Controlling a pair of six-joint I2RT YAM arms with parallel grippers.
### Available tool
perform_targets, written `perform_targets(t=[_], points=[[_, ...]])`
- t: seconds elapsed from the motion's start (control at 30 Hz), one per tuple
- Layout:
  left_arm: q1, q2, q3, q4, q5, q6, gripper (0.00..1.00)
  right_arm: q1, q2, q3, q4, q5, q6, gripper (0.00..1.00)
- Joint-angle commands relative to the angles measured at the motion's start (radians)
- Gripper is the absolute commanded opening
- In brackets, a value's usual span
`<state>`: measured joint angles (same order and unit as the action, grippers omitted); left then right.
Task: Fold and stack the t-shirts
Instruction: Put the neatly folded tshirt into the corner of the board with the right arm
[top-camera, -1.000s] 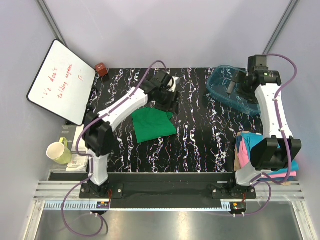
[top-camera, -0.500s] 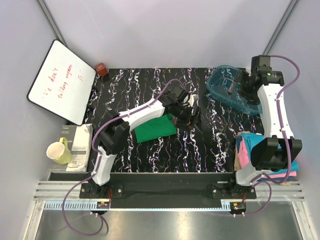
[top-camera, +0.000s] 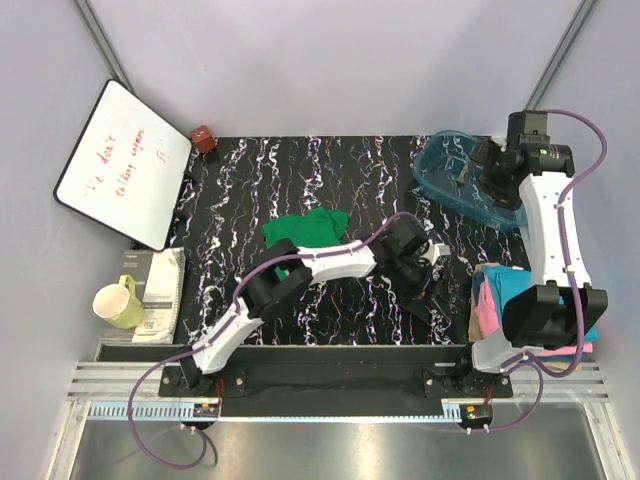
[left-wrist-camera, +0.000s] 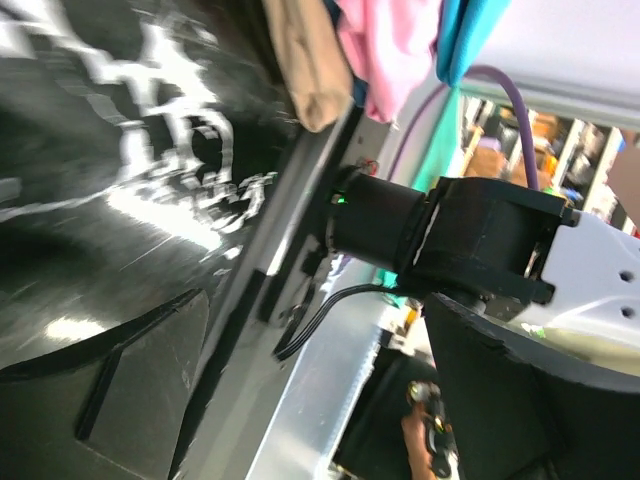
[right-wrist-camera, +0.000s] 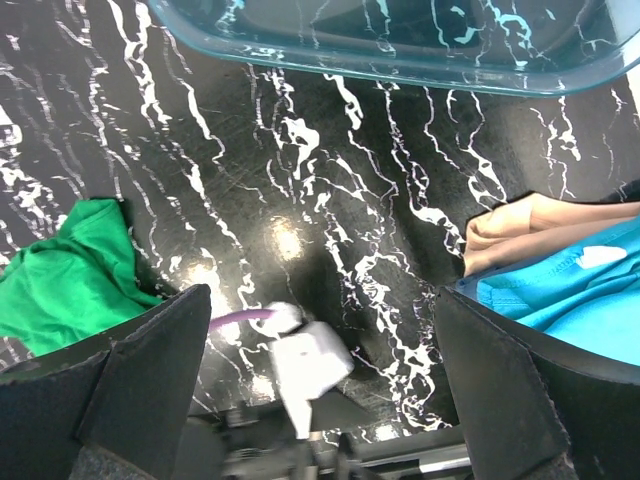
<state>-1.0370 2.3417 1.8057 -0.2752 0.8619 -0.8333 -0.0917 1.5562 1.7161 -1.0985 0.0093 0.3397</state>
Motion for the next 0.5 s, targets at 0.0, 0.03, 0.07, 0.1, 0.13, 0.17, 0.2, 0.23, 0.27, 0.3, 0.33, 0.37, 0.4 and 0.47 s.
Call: perform_targets(t=[0.0, 0.03, 0.07, 0.1, 0.13, 0.17, 0.2, 0.23, 0.27, 0.3, 0.33, 0.37, 0.4, 0.47], points=[[-0.009, 0.021, -0.002, 0.226, 0.058, -0.136, 0.94, -0.006, -0.045, 0.016, 0.008, -0.068, 0.01, 1.0], [-0.018, 0.039, -0.002, 0.272, 0.055, -0.153, 0.94, -0.006, -0.047, 0.022, 0.009, -0.081, 0.01, 1.0], [-0.023, 0.05, 0.0, 0.304, 0.049, -0.185, 0.95, -0.006, -0.045, 0.026, 0.008, -0.116, 0.01, 1.0], [-0.027, 0.062, 0.012, 0.329, 0.045, -0.202, 0.95, -0.006, -0.044, 0.027, 0.009, -0.132, 0.015, 1.0], [-0.035, 0.092, 0.021, 0.367, 0.045, -0.222, 0.95, -0.006, -0.045, 0.028, 0.009, -0.147, 0.016, 1.0], [-0.038, 0.105, 0.033, 0.376, 0.046, -0.246, 0.95, -0.006, -0.047, 0.028, 0.009, -0.175, 0.018, 1.0], [-0.04, 0.116, 0.041, 0.384, 0.046, -0.251, 0.95, -0.006, -0.054, 0.024, 0.009, -0.184, 0.015, 1.0], [-0.038, 0.11, 0.035, 0.398, 0.043, -0.25, 0.96, -0.006, -0.057, 0.02, 0.003, -0.184, 0.016, 1.0], [-0.035, 0.099, 0.023, 0.396, 0.032, -0.241, 0.96, -0.006, -0.064, 0.016, -0.001, -0.163, 0.016, 1.0], [-0.029, 0.065, -0.017, 0.395, 0.011, -0.231, 0.97, -0.006, -0.071, 0.013, -0.007, -0.149, 0.007, 1.0], [-0.012, 0.047, -0.041, 0.392, -0.001, -0.212, 0.97, -0.006, -0.073, 0.016, -0.03, -0.134, -0.004, 1.0], [-0.002, 0.024, -0.064, 0.38, -0.021, -0.192, 0.97, -0.006, -0.071, 0.02, -0.049, -0.105, -0.014, 1.0], [0.011, -0.02, -0.1, 0.349, -0.033, -0.163, 0.97, -0.006, -0.062, 0.036, -0.088, -0.094, -0.04, 1.0], [0.054, -0.07, -0.13, 0.231, -0.082, -0.061, 0.98, -0.006, -0.029, 0.054, -0.141, -0.057, -0.065, 1.0]])
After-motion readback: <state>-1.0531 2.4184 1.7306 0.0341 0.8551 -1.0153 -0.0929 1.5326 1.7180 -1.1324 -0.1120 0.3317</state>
